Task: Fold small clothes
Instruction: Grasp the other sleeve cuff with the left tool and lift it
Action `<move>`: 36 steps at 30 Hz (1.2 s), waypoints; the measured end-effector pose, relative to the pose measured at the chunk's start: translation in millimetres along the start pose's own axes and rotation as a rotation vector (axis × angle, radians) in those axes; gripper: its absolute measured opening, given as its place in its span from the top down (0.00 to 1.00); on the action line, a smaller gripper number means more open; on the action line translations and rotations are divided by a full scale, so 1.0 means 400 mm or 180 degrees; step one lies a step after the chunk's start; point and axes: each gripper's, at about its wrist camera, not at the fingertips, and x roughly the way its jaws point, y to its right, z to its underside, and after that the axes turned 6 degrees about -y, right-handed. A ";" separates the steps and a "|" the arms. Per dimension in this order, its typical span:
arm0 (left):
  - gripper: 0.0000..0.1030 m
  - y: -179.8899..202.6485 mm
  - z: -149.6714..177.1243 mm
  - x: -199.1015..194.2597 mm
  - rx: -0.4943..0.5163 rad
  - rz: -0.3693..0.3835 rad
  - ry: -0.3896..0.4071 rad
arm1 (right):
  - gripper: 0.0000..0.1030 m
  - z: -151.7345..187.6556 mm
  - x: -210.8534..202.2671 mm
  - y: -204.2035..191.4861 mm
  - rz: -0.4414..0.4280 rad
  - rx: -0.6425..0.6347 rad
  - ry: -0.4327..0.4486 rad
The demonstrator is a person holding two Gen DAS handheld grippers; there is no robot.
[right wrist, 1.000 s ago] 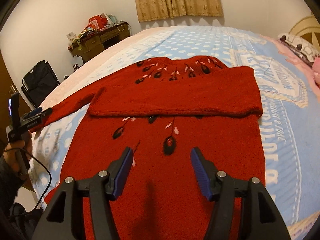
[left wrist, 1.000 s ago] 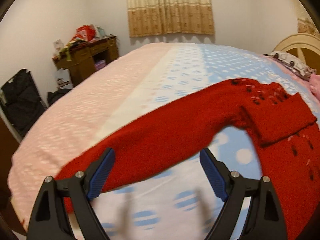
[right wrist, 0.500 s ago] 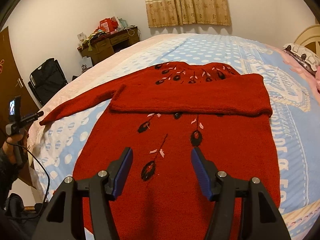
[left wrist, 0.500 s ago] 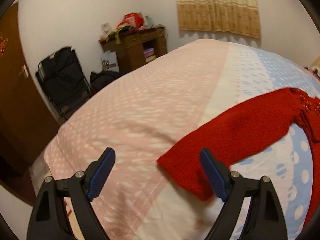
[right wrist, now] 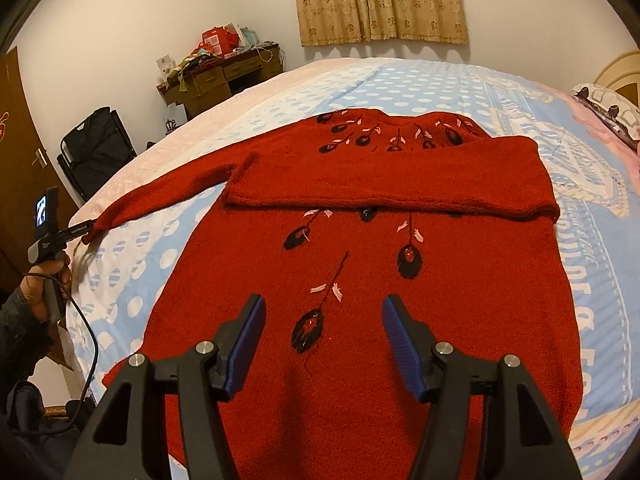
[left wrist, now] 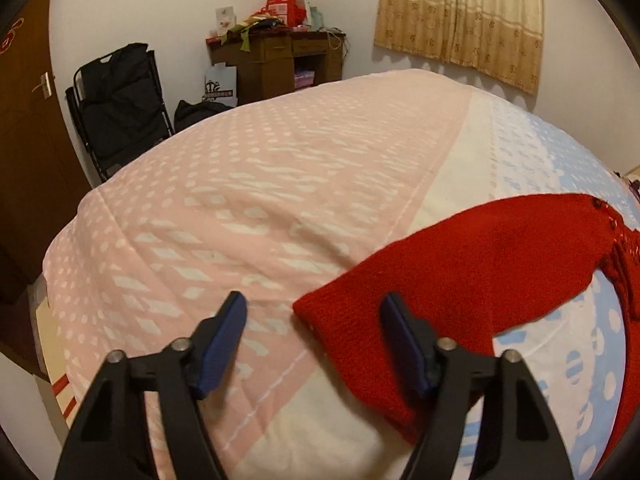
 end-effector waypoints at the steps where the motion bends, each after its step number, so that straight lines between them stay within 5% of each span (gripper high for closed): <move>1: 0.67 0.003 -0.001 -0.003 0.0021 0.0041 0.0007 | 0.40 0.000 0.001 0.001 0.0003 0.0009 -0.0001; 2: 0.84 0.010 -0.004 -0.005 0.0060 0.0099 -0.0024 | 0.40 0.001 0.002 0.001 0.0008 0.0013 -0.0003; 4: 0.88 0.012 -0.010 -0.017 0.0060 0.0168 -0.0040 | 0.40 0.001 0.003 0.000 0.0008 0.0011 -0.0007; 20: 0.90 0.092 -0.137 -0.193 -0.0203 0.1326 0.0088 | 0.40 -0.010 -0.028 0.042 0.0036 0.0144 0.0090; 30: 0.90 0.291 -0.237 -0.320 0.0008 0.2079 0.0208 | 0.40 -0.023 -0.078 0.105 0.0104 0.0301 0.0219; 36: 0.90 0.422 -0.272 -0.364 0.0171 0.2334 0.0204 | 0.40 -0.034 -0.126 0.176 0.0185 0.0504 0.0353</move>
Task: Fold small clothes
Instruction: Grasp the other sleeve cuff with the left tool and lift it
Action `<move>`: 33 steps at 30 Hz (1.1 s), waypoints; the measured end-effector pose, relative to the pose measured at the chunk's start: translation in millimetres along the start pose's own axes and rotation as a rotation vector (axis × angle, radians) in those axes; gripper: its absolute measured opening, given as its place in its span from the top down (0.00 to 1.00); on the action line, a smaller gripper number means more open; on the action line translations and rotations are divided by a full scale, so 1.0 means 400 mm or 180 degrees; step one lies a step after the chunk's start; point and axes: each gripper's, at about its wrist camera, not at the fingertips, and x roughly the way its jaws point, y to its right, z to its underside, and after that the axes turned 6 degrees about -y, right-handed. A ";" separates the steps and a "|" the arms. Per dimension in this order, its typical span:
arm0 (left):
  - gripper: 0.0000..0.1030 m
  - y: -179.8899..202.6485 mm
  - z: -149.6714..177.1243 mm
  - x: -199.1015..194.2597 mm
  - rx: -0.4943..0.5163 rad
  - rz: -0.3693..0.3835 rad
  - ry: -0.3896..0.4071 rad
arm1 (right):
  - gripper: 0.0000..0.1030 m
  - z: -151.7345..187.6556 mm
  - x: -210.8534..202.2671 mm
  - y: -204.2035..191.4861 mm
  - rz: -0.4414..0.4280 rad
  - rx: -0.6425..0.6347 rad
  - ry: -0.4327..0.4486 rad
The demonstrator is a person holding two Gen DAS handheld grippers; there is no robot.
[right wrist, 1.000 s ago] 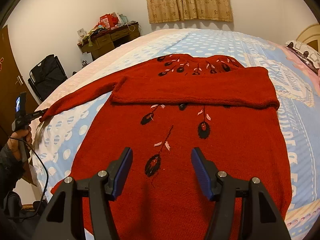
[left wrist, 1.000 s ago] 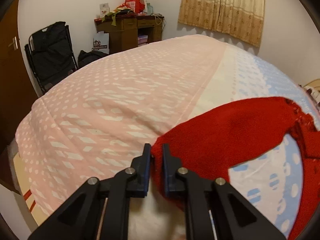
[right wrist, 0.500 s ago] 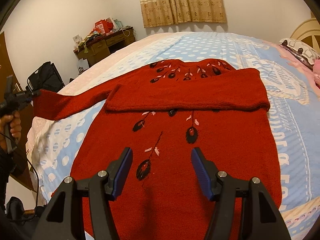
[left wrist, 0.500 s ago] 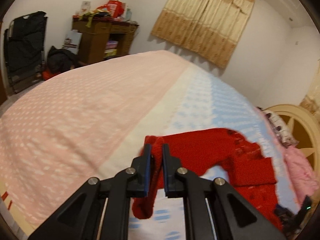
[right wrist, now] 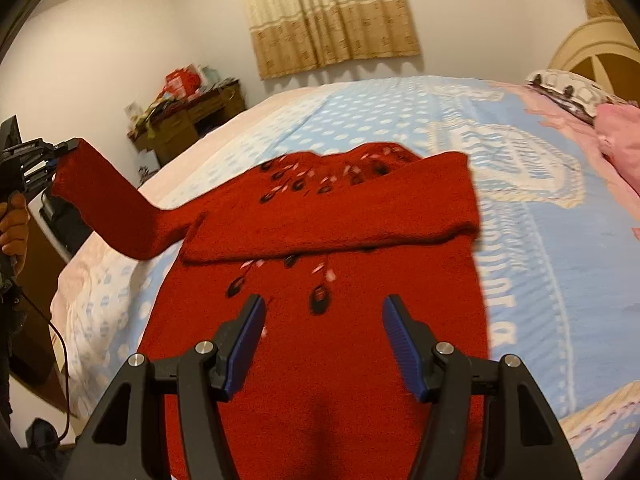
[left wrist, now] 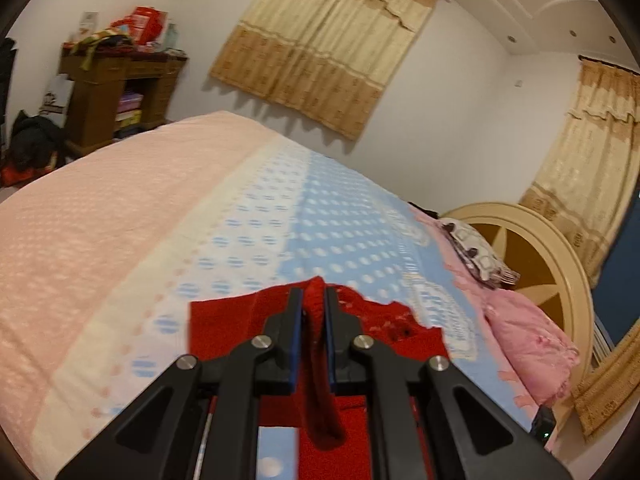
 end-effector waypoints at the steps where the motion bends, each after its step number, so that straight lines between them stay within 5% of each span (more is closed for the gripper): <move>1: 0.90 0.019 -0.005 0.010 0.0023 0.0039 -0.0009 | 0.40 -0.003 -0.006 0.014 0.0020 0.0041 0.0016; 23: 0.90 0.430 -0.052 0.200 0.0562 0.0629 -0.0221 | 0.39 -0.009 -0.034 0.141 0.0195 0.0407 0.0040; 33: 0.90 0.516 0.011 0.354 0.0702 0.0455 -0.0464 | 0.39 -0.001 -0.007 0.149 0.0132 0.0449 -0.0066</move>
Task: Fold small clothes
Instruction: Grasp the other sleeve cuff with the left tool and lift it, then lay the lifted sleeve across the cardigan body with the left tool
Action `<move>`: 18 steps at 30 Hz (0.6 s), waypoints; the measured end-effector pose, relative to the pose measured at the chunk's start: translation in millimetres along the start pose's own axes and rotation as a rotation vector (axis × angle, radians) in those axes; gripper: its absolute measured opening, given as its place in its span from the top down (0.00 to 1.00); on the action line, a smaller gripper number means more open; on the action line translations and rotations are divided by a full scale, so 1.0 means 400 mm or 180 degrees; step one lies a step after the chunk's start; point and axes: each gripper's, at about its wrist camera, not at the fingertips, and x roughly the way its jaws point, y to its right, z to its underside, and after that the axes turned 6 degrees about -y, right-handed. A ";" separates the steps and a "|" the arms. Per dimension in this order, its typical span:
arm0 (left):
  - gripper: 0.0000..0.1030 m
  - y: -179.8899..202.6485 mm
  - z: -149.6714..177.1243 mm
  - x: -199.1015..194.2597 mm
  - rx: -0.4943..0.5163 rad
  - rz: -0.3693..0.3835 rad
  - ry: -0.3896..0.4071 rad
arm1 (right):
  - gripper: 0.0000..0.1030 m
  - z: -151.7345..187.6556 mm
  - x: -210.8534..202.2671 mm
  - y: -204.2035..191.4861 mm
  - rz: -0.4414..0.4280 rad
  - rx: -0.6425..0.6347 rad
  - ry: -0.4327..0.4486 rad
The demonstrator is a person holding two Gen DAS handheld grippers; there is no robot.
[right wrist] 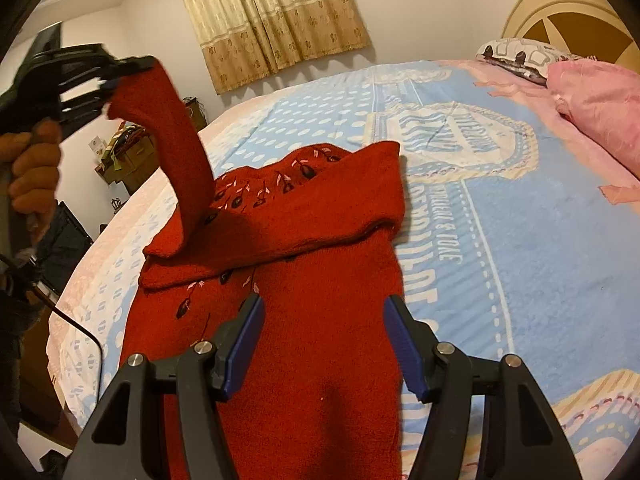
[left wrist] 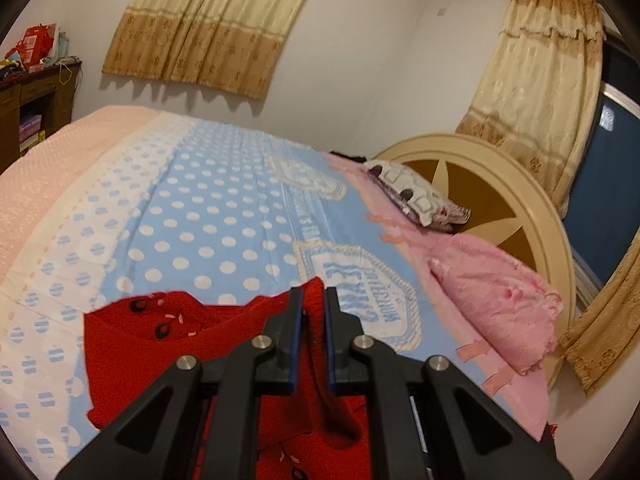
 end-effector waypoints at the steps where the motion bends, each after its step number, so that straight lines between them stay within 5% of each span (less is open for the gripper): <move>1: 0.90 0.003 0.009 0.026 0.0002 -0.0043 -0.0038 | 0.39 0.001 0.004 0.001 -0.0005 0.0006 -0.0015; 13: 0.84 0.070 0.128 0.261 0.0320 -0.0342 -0.0675 | 0.39 0.021 0.049 -0.003 -0.0015 0.0041 -0.0171; 16: 0.70 0.098 0.154 0.286 0.0492 -0.0386 -0.0812 | 0.39 0.021 0.052 0.003 -0.0002 0.0063 -0.0185; 18: 0.50 0.112 0.168 0.266 0.0599 -0.0381 -0.0760 | 0.39 0.022 0.053 0.009 0.0004 0.0087 -0.0188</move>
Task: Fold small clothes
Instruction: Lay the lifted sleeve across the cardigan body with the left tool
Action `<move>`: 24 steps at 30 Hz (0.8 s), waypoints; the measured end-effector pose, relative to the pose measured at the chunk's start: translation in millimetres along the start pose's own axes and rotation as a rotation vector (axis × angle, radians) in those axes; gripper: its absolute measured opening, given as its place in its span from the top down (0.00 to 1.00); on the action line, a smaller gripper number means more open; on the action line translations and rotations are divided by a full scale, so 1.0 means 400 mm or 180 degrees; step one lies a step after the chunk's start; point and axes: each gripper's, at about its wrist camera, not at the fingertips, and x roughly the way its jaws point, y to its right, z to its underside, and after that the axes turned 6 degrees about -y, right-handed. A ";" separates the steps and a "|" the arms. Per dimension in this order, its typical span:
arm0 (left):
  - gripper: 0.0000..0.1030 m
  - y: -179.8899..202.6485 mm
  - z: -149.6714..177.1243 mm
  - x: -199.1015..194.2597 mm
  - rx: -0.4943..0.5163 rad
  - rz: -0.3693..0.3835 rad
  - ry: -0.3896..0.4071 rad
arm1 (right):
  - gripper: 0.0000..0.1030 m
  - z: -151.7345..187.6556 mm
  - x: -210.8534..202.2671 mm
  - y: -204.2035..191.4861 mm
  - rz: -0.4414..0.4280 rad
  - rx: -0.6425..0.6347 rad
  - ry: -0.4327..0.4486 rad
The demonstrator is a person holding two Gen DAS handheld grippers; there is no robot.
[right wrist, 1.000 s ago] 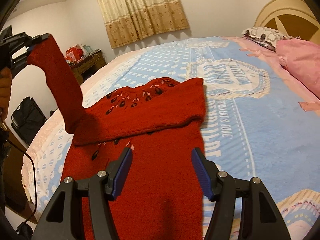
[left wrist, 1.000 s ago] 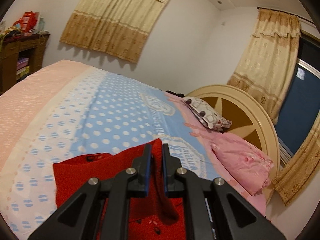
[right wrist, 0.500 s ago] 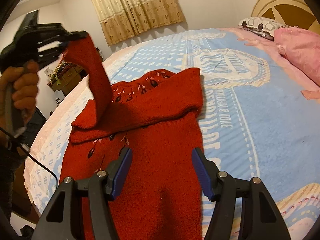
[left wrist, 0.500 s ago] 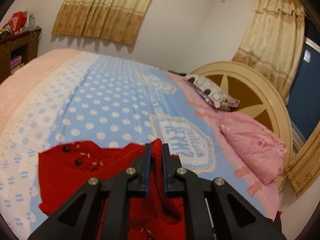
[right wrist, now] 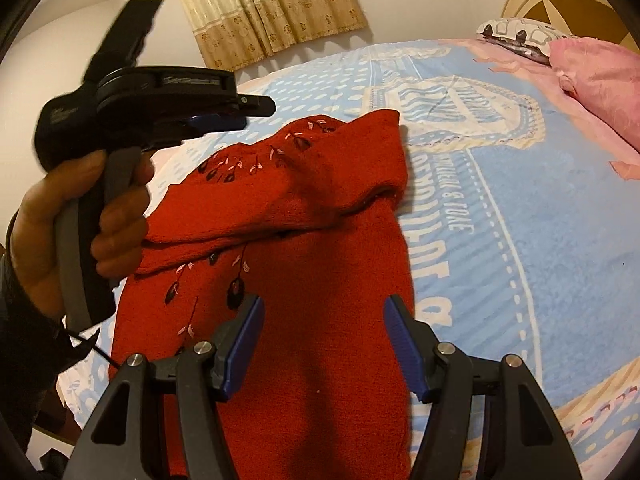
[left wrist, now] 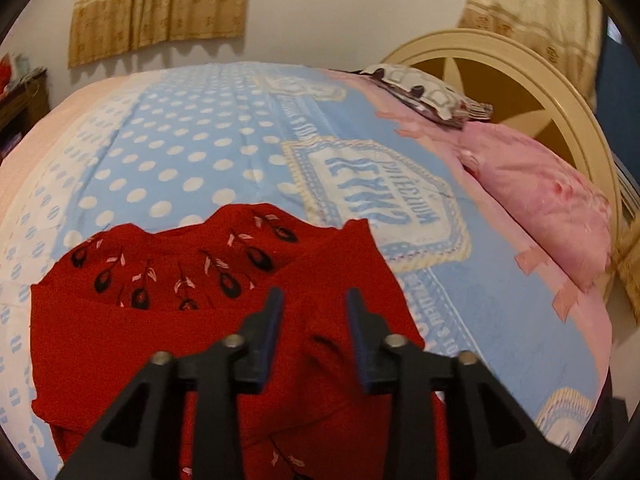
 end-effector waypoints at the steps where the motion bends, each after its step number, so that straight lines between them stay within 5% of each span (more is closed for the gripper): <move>1: 0.42 0.000 0.007 -0.012 0.0043 -0.0047 0.0043 | 0.39 -0.001 0.002 0.003 0.0005 0.0012 -0.0001; 3: 0.31 -0.013 0.024 -0.041 0.0114 -0.0113 0.0164 | 0.39 -0.001 0.003 0.008 0.0019 0.0031 0.0004; 9: 0.31 -0.161 0.114 -0.094 0.0159 -0.0711 0.0257 | 0.39 0.000 0.006 0.004 0.0045 0.0014 -0.0007; 15: 0.31 -0.383 0.240 -0.101 -0.0052 -0.1333 0.0061 | 0.39 -0.013 -0.004 -0.020 -0.0117 -0.0091 -0.0047; 19: 0.31 -0.460 0.309 -0.114 -0.0151 -0.1452 0.0010 | 0.39 -0.076 -0.002 -0.030 -0.0134 -0.0273 -0.0131; 24: 0.28 -0.487 0.328 -0.112 -0.0335 -0.1299 0.0065 | 0.39 -0.215 0.056 -0.006 0.0056 -0.0277 -0.0187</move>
